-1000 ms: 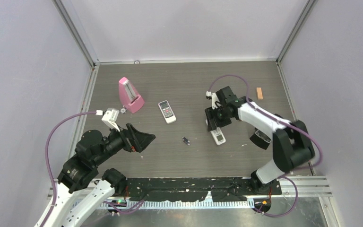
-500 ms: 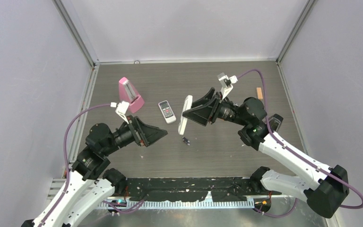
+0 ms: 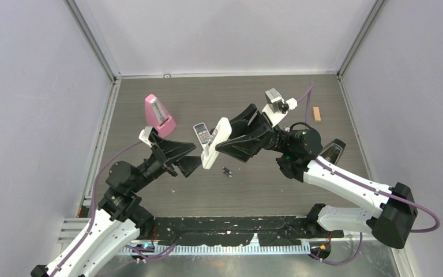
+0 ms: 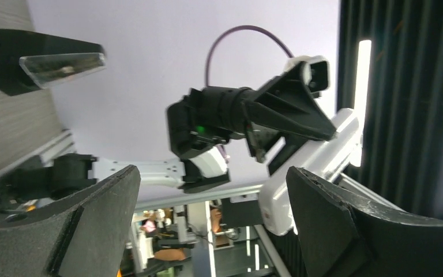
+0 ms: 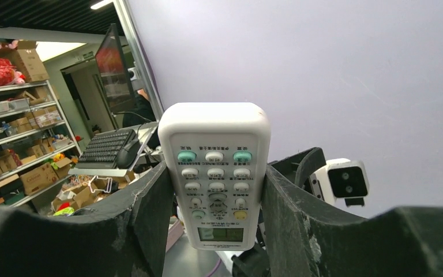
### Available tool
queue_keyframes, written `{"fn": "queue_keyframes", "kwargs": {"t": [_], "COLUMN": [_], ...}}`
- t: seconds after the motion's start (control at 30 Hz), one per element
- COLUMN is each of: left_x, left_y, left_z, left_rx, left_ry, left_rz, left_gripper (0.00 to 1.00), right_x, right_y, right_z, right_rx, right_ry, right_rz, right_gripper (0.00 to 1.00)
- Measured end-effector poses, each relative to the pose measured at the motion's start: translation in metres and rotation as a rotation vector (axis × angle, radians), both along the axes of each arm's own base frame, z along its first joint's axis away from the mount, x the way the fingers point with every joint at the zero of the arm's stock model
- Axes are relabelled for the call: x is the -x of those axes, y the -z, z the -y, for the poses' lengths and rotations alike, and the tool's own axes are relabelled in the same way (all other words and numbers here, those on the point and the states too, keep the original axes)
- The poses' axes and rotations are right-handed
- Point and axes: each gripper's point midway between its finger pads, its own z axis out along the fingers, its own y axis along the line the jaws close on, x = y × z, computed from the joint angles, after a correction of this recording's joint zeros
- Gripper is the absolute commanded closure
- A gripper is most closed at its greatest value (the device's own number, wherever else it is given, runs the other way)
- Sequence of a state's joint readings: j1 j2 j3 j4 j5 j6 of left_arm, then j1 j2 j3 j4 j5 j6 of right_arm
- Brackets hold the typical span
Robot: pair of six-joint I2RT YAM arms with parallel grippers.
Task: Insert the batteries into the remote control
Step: Adjust the remote control.
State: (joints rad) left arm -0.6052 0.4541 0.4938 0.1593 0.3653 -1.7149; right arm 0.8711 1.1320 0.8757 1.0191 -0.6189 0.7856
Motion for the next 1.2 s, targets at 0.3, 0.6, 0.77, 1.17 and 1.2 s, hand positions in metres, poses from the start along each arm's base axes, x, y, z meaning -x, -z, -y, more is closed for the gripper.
{"fn": "queue_keyframes", "kwargs": {"t": [0.3, 0.6, 0.77, 1.17, 1.2], "left_x": [0.008, 0.008, 0.01, 0.01, 0.01], "left_y": [-0.037, -0.067, -0.078, -0.084, -0.083], "left_z": [-0.011, -0.015, -0.012, -0.018, -0.017], "left_rx": [0.152, 0.235, 0.265, 0.299, 0.297], "left_ry": [-0.014, -0.024, -0.003, -0.022, -0.022], "left_rz": [0.002, 0.036, 0.049, 0.047, 0.046], "left_gripper": [0.0, 0.01, 0.13, 0.4, 0.41], "right_x": [-0.009, -0.024, -0.034, -0.034, -0.033], "right_y": [-0.008, 0.0, 0.01, 0.003, 0.003], "right_z": [-0.009, -0.025, -0.036, -0.032, -0.032], "right_rx": [-0.073, -0.116, -0.132, -0.217, -0.216], "right_ry": [0.013, 0.039, 0.047, 0.05, 0.048], "right_rz": [0.033, 0.002, -0.022, -0.007, -0.008], "right_gripper": [0.64, 0.62, 0.61, 0.58, 0.58]}}
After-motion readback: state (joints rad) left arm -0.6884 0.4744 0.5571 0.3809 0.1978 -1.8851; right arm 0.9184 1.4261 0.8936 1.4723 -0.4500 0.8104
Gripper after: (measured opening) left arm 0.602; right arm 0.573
